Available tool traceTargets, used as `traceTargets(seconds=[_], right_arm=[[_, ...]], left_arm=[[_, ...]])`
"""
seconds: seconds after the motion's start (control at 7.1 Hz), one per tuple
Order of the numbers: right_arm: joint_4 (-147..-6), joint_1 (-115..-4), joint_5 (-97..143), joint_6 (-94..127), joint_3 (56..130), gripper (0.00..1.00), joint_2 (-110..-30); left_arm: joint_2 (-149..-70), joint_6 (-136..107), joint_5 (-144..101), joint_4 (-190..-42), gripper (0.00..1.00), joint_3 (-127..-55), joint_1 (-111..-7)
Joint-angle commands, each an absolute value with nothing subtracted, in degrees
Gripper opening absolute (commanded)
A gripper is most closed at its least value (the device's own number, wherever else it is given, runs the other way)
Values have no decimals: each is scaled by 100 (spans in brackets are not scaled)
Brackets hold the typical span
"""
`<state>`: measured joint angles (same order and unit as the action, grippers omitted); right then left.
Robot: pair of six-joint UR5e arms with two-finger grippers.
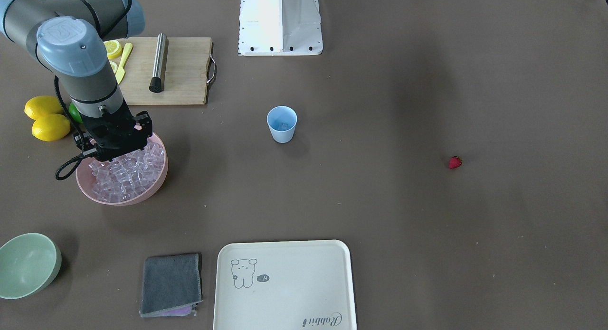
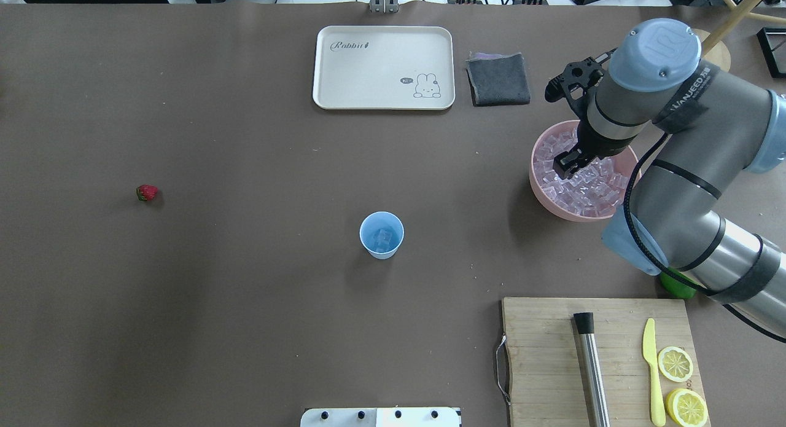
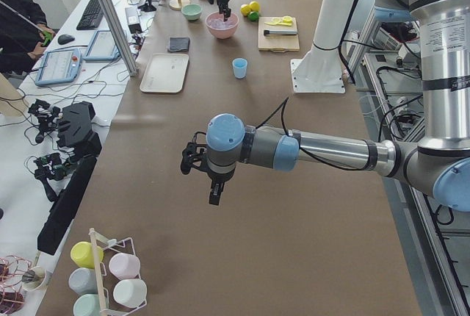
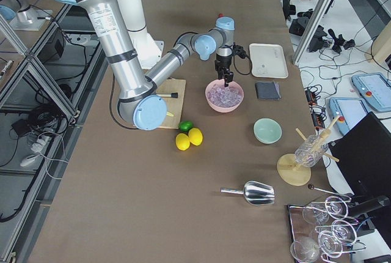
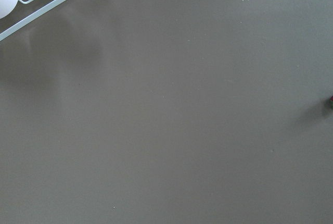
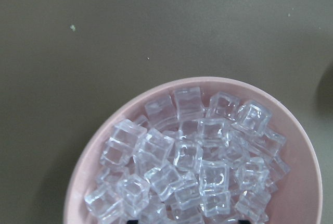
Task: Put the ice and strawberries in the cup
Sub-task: 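Lower the right gripper into the ice and grasp a third cube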
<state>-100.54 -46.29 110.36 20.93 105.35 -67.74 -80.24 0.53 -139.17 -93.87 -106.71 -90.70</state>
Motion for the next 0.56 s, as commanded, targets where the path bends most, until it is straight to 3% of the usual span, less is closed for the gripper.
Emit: traceTargets(seconds=[0.0, 0.42], right_arm=[[-10054, -4605, 10969, 1751, 10336, 71, -6891], [-10028, -4535, 10960, 1635, 10327, 71, -7128]], left_arm=[[-8024, 53, -13922, -9387, 97, -10670, -9070], [-7981, -140, -13922, -9561, 97, -10687, -9070]])
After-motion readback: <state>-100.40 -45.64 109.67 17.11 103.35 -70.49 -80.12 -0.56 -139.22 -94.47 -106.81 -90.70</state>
